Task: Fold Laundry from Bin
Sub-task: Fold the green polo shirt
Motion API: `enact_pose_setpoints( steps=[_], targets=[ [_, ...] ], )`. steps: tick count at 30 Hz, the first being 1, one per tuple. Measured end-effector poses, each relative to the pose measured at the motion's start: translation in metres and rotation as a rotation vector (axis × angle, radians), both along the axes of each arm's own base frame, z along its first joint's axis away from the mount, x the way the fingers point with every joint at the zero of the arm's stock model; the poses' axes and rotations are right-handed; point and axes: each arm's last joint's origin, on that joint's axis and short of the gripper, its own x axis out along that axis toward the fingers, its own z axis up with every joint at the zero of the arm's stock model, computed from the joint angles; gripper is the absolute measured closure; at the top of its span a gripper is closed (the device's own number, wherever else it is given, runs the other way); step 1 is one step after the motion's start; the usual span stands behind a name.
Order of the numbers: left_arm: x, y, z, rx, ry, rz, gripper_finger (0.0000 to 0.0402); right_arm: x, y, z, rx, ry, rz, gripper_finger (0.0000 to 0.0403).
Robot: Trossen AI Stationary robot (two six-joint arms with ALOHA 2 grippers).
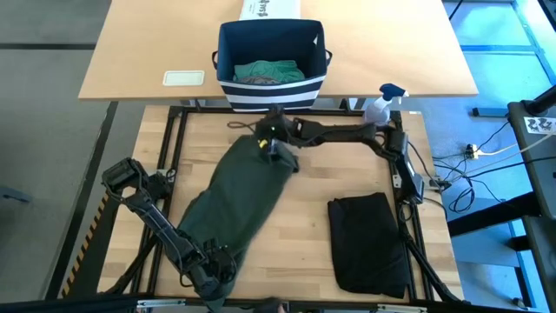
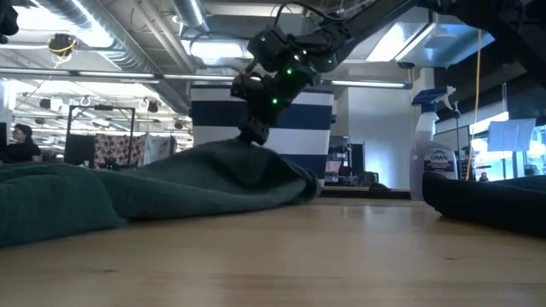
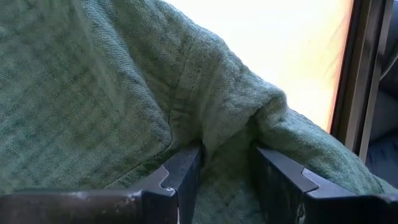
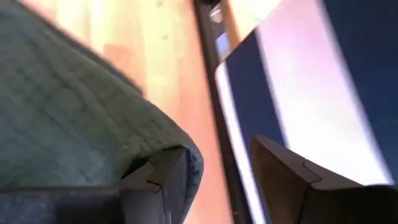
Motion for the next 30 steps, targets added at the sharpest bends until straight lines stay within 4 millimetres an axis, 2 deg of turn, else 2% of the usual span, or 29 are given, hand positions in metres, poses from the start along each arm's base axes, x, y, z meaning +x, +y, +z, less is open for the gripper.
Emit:
enact_pose_setpoints(
  steps=[5,9,16,22,27,30],
  targets=[
    [0.0,0.0,0.0,0.0,0.0,0.0,0.0267,0.001,-0.011,0.014,-0.068,0.002,-0.043,0.0233],
    [0.0,0.0,0.0,0.0,0.0,0.001,0.0267,0.0,-0.012,0.021,-0.051,0.051,-0.028,0.0233],
    [0.0,0.0,0.0,0.004,-0.004,0.002,0.0267,-0.003,0.001,0.019,0.094,0.161,0.117,0.0233],
    [0.0,0.0,0.001,0.011,-0.007,-0.012,0.0267,-0.007,0.0,0.017,0.064,0.224,0.09,0.0233],
    [-0.002,0.003,0.012,0.003,-0.022,-0.011,0.0266,-0.012,0.001,0.023,0.038,0.26,0.082,0.0233],
    [-0.003,0.007,0.023,0.019,-0.076,-0.011,0.0266,-0.018,0.009,0.028,0.066,0.303,0.079,0.0233]
  ],
)
